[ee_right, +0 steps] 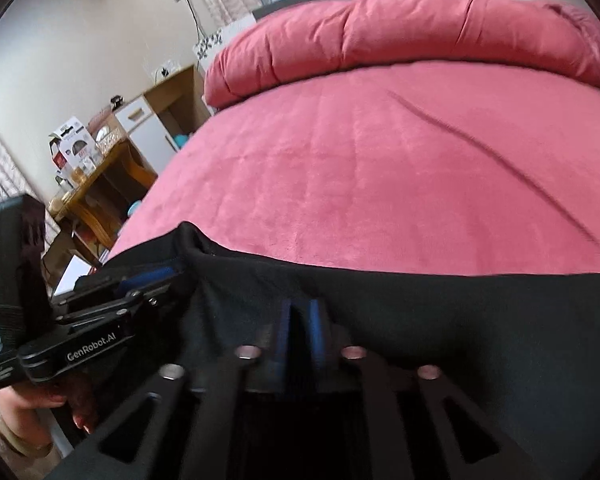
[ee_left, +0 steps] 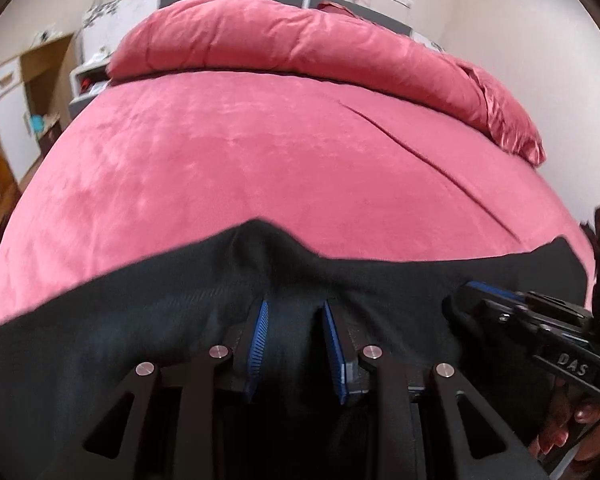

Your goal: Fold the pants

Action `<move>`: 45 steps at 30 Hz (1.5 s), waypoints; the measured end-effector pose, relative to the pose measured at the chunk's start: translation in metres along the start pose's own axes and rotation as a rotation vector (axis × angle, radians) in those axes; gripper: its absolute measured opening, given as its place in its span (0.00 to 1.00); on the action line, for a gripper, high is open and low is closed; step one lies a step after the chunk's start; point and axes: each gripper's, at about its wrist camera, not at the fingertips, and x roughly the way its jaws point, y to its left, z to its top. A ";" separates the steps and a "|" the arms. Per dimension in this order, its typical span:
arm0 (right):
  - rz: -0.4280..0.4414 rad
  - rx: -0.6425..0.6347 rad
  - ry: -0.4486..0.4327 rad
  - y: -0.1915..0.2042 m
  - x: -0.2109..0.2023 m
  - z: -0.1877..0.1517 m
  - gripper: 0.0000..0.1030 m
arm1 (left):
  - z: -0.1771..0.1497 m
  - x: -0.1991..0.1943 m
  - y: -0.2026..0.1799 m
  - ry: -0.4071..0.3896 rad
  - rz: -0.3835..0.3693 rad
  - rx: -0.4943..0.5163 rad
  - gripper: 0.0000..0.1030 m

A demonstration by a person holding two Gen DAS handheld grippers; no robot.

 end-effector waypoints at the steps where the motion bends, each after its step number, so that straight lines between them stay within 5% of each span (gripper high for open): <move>1: -0.017 -0.011 -0.010 0.000 -0.007 -0.002 0.34 | -0.004 -0.005 0.003 -0.006 -0.006 -0.022 0.28; 10: -0.193 0.144 -0.076 -0.068 -0.090 -0.024 0.35 | -0.046 -0.038 0.027 -0.037 0.017 -0.124 0.30; 20: -0.463 0.543 -0.211 -0.204 -0.206 -0.075 0.41 | -0.056 -0.030 0.029 0.002 0.042 -0.146 0.35; 25: -0.508 0.747 -0.278 -0.262 -0.233 -0.095 0.41 | -0.056 -0.030 0.026 0.014 0.055 -0.140 0.40; 32: -0.484 0.855 -0.325 -0.323 -0.230 -0.091 0.39 | -0.055 -0.028 0.027 0.030 0.057 -0.147 0.40; 33: -0.483 0.860 -0.329 -0.326 -0.228 -0.090 0.39 | -0.055 -0.027 0.027 0.030 0.059 -0.149 0.40; 36: -0.464 0.834 -0.323 -0.332 -0.229 -0.083 0.15 | -0.054 -0.024 0.026 0.032 0.072 -0.136 0.40; 42: -0.543 0.813 -0.308 -0.318 -0.244 -0.086 0.12 | -0.055 -0.023 0.026 0.034 0.068 -0.137 0.40; 45: -0.512 0.873 -0.288 -0.330 -0.236 -0.100 0.12 | -0.055 -0.022 0.026 0.037 0.071 -0.127 0.40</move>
